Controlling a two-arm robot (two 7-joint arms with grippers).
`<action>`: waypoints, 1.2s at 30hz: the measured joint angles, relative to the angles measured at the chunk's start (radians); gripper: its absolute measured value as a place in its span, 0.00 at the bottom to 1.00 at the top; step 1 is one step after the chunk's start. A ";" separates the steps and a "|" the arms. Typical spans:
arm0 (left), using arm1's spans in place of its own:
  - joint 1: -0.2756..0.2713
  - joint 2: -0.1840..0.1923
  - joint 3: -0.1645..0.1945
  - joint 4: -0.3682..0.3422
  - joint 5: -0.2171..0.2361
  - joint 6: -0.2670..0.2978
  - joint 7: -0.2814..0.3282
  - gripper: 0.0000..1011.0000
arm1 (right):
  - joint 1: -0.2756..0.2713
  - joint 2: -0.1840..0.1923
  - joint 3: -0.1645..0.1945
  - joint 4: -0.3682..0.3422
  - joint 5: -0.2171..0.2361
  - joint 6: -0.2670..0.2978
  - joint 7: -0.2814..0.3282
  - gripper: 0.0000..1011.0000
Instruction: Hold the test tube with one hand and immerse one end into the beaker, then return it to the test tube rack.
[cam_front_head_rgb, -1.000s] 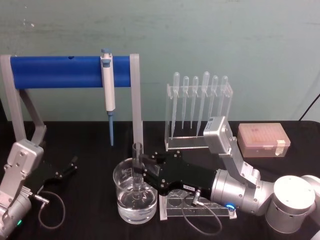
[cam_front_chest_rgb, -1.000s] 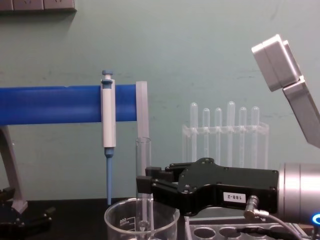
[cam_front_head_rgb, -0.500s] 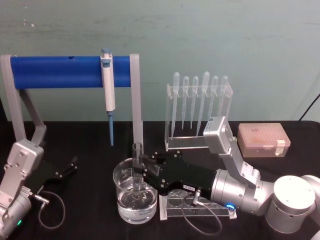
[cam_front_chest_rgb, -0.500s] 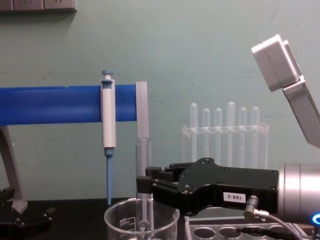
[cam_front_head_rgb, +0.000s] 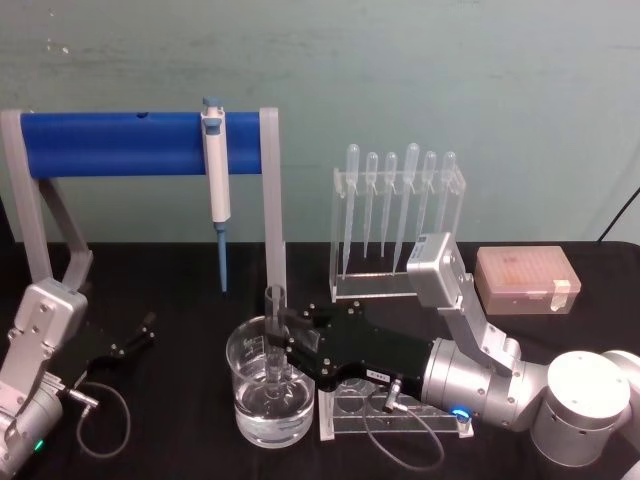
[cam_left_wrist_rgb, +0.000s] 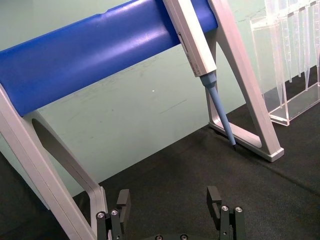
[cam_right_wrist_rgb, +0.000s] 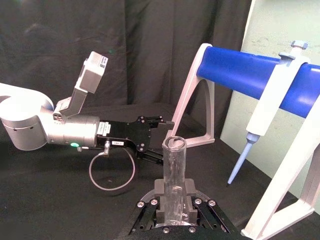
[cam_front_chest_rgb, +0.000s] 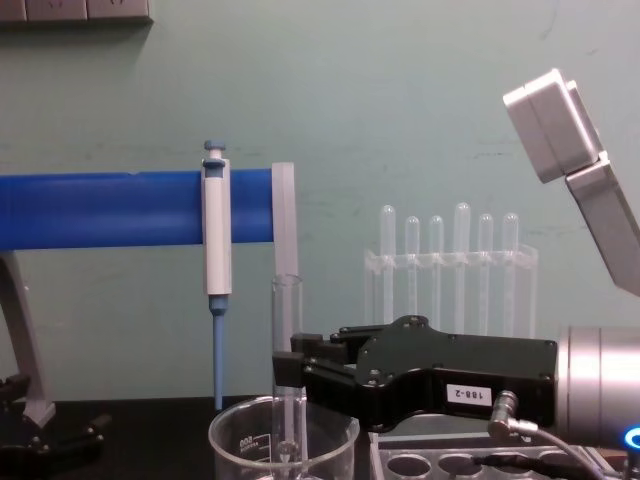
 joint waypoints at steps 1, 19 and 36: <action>0.000 0.000 0.000 0.000 0.000 0.000 0.000 0.99 | 0.000 0.000 0.000 0.000 0.000 0.000 0.000 0.24; 0.000 0.000 0.000 0.000 0.000 0.000 0.000 0.99 | 0.000 0.000 0.000 0.000 0.000 0.000 0.000 0.24; 0.000 0.000 0.000 0.000 0.000 0.000 0.000 0.99 | 0.000 0.000 0.000 0.000 0.000 0.000 0.000 0.24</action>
